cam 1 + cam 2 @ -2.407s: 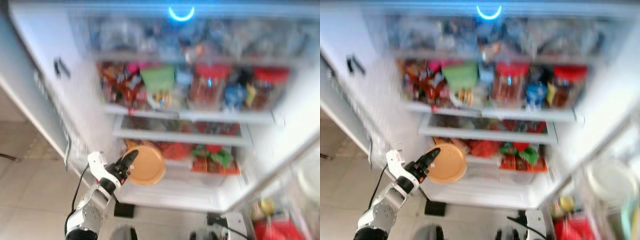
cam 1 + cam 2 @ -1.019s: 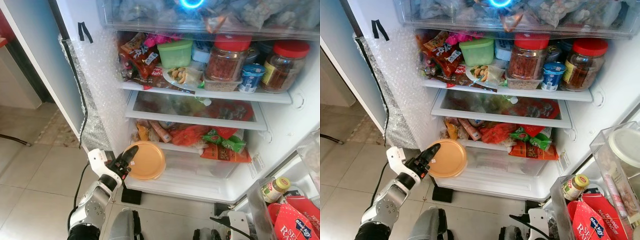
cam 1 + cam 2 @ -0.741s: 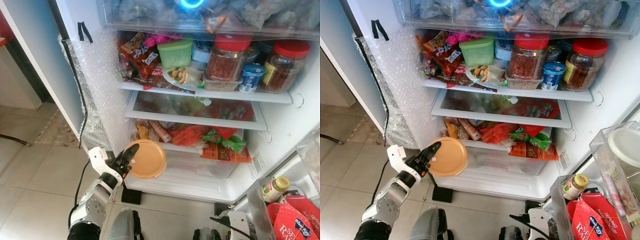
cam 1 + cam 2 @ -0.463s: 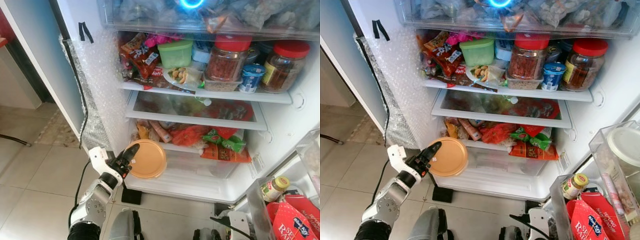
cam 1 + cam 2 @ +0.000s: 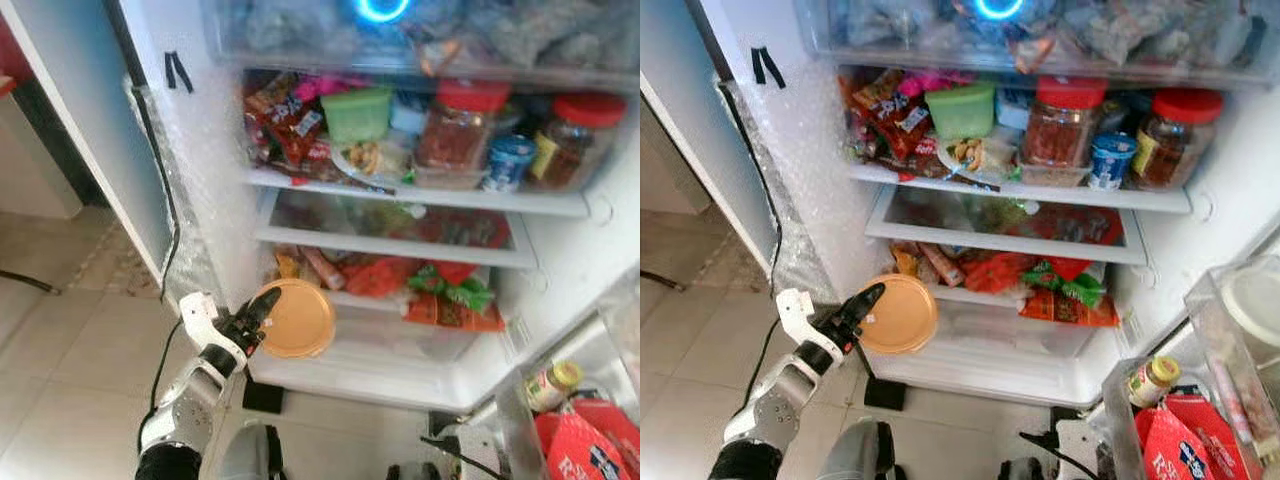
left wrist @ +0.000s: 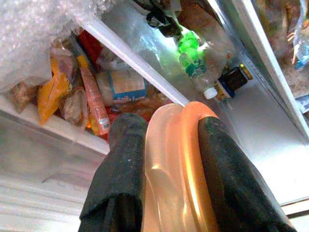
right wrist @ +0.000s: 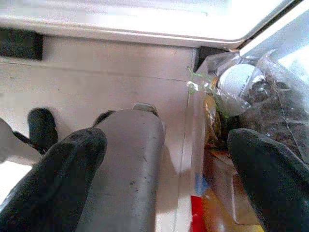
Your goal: Restocking fridge
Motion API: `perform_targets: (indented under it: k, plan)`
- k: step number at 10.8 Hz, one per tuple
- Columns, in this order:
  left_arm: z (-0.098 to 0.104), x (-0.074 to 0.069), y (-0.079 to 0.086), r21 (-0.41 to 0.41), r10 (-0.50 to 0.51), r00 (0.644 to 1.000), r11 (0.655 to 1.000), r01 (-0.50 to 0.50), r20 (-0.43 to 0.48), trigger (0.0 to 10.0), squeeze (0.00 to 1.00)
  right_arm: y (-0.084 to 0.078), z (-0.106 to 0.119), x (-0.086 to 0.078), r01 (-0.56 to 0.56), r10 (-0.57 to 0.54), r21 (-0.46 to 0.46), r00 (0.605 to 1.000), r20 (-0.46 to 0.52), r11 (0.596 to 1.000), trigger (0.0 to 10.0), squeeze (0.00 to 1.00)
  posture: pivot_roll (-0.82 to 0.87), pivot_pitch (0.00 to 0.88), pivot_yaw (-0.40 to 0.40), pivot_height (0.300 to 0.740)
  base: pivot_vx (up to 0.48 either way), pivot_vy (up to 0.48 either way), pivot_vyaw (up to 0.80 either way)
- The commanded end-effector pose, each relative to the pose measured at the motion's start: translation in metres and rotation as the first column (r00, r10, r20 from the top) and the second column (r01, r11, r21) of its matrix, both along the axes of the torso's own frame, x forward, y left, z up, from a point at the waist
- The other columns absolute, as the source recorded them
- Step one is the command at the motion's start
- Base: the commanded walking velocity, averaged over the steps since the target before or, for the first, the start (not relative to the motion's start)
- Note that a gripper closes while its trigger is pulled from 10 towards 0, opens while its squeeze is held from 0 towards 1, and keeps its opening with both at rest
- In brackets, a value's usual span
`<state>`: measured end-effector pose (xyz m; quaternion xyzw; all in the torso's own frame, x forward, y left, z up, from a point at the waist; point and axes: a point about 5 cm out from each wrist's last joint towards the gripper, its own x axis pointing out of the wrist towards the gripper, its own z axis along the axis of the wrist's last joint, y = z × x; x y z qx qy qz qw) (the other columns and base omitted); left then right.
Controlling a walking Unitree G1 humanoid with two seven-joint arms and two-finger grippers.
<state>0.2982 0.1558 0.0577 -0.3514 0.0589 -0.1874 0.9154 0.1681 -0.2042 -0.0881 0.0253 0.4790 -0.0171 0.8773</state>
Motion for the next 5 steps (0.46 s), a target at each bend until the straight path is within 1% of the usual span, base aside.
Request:
perform_targets:
  k: [1,5]
  plan:
    - [0.0033,0.0027,-0.0031,0.007,-0.015,1.000,1.000,0.015,0.014,10.0,0.00,0.0025,-0.0055,-0.0115,0.014,-0.013,0.019,0.999,-0.042,1.000,10.0,0.00,-0.03,0.083,0.032,0.637,0.251,0.000,0.00]
    - [0.0034,0.0040,-0.0050,0.015,-0.023,1.000,1.000,0.023,0.012,10.0,0.00,0.0027,-0.0052,-0.0108,0.012,-0.011,0.022,0.999,-0.040,1.000,10.0,0.00,-0.03,0.074,0.033,0.637,0.256,0.000,0.00]
